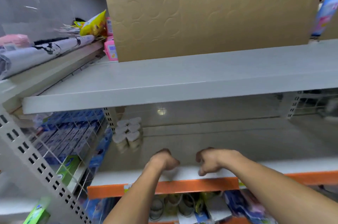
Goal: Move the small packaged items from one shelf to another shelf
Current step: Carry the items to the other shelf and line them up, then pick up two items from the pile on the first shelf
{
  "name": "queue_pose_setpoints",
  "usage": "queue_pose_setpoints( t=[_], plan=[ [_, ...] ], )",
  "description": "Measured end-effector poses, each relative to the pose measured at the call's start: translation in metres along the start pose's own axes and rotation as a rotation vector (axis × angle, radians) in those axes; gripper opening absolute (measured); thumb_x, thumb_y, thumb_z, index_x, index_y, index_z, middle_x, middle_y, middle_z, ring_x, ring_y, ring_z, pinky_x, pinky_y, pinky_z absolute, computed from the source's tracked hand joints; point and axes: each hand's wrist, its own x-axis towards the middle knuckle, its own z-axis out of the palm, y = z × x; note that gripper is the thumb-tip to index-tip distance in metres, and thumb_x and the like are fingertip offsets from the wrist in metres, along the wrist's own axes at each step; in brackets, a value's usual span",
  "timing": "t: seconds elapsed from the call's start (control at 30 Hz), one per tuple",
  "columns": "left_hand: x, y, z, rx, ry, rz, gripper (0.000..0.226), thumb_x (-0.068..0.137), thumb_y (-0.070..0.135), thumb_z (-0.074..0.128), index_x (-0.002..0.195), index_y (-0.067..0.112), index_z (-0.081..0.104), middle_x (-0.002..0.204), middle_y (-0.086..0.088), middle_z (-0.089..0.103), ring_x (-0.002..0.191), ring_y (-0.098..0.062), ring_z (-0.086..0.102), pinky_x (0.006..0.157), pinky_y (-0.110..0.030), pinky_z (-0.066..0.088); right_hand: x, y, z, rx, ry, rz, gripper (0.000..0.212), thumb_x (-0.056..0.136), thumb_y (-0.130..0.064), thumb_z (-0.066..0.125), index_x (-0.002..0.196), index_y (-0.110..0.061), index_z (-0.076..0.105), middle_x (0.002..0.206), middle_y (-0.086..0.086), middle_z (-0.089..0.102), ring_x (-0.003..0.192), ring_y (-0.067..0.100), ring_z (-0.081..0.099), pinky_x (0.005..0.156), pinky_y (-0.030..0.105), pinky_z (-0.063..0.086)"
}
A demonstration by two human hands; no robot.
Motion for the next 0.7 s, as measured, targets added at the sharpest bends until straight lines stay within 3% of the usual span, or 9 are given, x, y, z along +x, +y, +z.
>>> queue_pose_setpoints(
  t=[0.17, 0.37, 0.57, 0.63, 0.7],
  plan=[
    [-0.007, 0.075, 0.02, 0.056, -0.002, 0.132, 0.041, 0.088, 0.043, 0.058, 0.114, 0.012, 0.064, 0.119, -0.009, 0.066, 0.107, -0.027, 0.062, 0.078, -0.029, 0.044, -0.039, 0.057, 0.008, 0.02, 0.043, 0.073, 0.063, 0.077, -0.05, 0.071, 0.131, -0.02, 0.057, 0.128, 0.001, 0.064, 0.113, 0.025, 0.063, 0.097, 0.037, 0.052],
    [-0.011, 0.152, 0.045, 0.129, -0.017, 0.249, 0.037, 0.088, 0.04, 0.06, 0.114, 0.014, 0.062, 0.116, -0.008, 0.065, 0.106, -0.026, 0.062, 0.076, -0.03, 0.044, -0.076, 0.122, 0.019, 0.095, 0.142, 0.204, 0.061, 0.08, -0.046, 0.072, 0.132, -0.019, 0.058, 0.13, 0.007, 0.062, 0.115, 0.027, 0.061, 0.09, 0.031, 0.05],
    [-0.012, 0.222, 0.06, 0.201, -0.023, 0.367, 0.036, 0.089, 0.037, 0.059, 0.114, 0.013, 0.06, 0.122, -0.009, 0.064, 0.11, -0.026, 0.061, 0.077, -0.029, 0.044, -0.113, 0.176, 0.027, 0.159, 0.15, 0.292, 0.062, 0.081, -0.046, 0.07, 0.136, -0.021, 0.055, 0.134, 0.006, 0.058, 0.119, 0.027, 0.058, 0.099, 0.036, 0.049],
    [-0.014, 0.245, 0.067, 0.239, -0.037, 0.418, 0.027, 0.089, 0.035, 0.059, 0.107, 0.014, 0.061, 0.119, -0.01, 0.066, 0.108, -0.026, 0.063, 0.074, -0.027, 0.043, -0.124, 0.193, 0.03, 0.178, 0.149, 0.321, 0.059, 0.081, -0.043, 0.068, 0.133, -0.019, 0.056, 0.127, 0.006, 0.062, 0.111, 0.026, 0.06, 0.095, 0.038, 0.052],
    [-0.016, 0.266, 0.075, 0.275, -0.054, 0.462, 0.03, 0.09, 0.035, 0.059, 0.111, 0.014, 0.062, 0.122, -0.008, 0.065, 0.109, -0.025, 0.062, 0.075, -0.026, 0.042, -0.133, 0.209, 0.034, 0.197, 0.143, 0.354, 0.058, 0.079, -0.042, 0.068, 0.131, -0.021, 0.056, 0.106, 0.001, 0.064, 0.093, 0.023, 0.062, 0.083, 0.033, 0.053]
  ],
)
